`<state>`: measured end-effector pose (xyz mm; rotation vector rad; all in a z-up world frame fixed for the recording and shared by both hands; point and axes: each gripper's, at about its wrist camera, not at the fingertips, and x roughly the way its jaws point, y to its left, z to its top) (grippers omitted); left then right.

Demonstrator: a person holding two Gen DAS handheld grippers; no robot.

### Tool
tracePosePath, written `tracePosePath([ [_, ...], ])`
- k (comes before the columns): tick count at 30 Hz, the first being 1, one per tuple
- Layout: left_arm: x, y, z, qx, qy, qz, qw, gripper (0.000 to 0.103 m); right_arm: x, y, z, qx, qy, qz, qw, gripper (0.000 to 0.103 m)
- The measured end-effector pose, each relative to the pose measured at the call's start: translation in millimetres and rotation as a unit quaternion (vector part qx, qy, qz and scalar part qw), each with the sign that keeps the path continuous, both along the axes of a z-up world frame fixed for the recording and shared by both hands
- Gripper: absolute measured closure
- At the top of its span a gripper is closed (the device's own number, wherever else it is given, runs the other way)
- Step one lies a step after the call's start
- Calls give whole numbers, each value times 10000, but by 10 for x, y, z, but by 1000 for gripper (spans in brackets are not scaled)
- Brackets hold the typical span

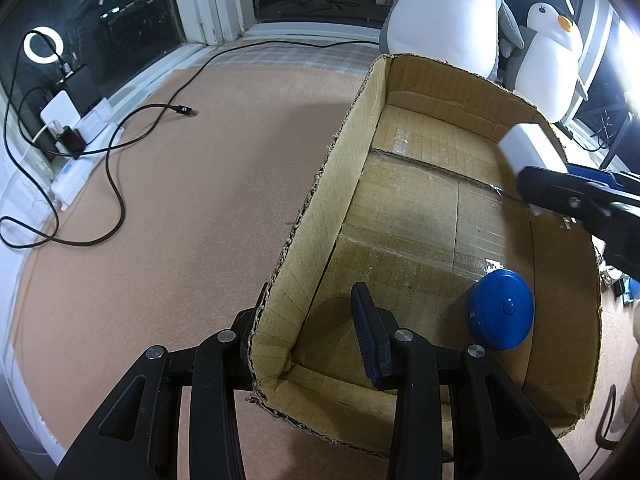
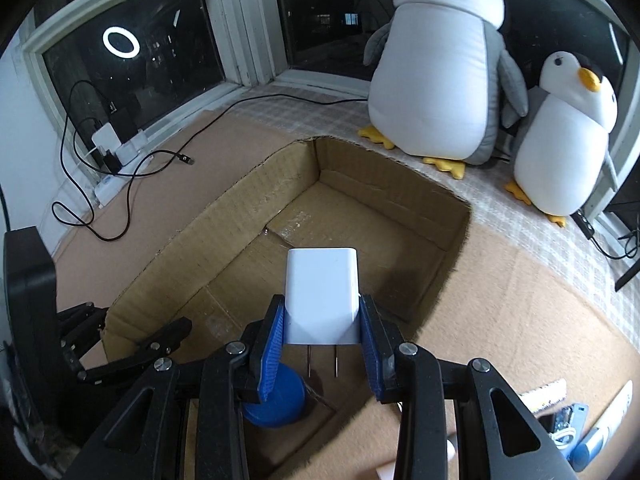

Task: Organize rigid objects
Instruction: 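Carry the white charger into the box and release it beside the tape measure, then return the right gripper to the items and grasp the pink lotion bottle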

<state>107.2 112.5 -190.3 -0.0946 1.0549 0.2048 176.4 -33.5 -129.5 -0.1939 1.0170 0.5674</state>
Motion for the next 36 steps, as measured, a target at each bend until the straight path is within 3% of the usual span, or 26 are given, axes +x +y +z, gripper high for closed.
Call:
tracePosePath([
  [10,-3,0,1,5,-3,2,10000,67,20,149,-79,-129,-10,115,9999,70],
  [14,1,-1,1,9,-9,2,10000,67,12,133,-40,-71,-94,64,9999,48],
  [20,1,1,1,13,-13,-1,10000,67,6,68,32,9,-89,-19,10000,48],
  [27,0,8,1,14,-16,-3,10000,67,-40,-231,161,238,-35,-248,9994,48],
  [36,7,16,3,2,-18,1,10000,67,-137,-965,241,477,165,-833,9952,47],
])
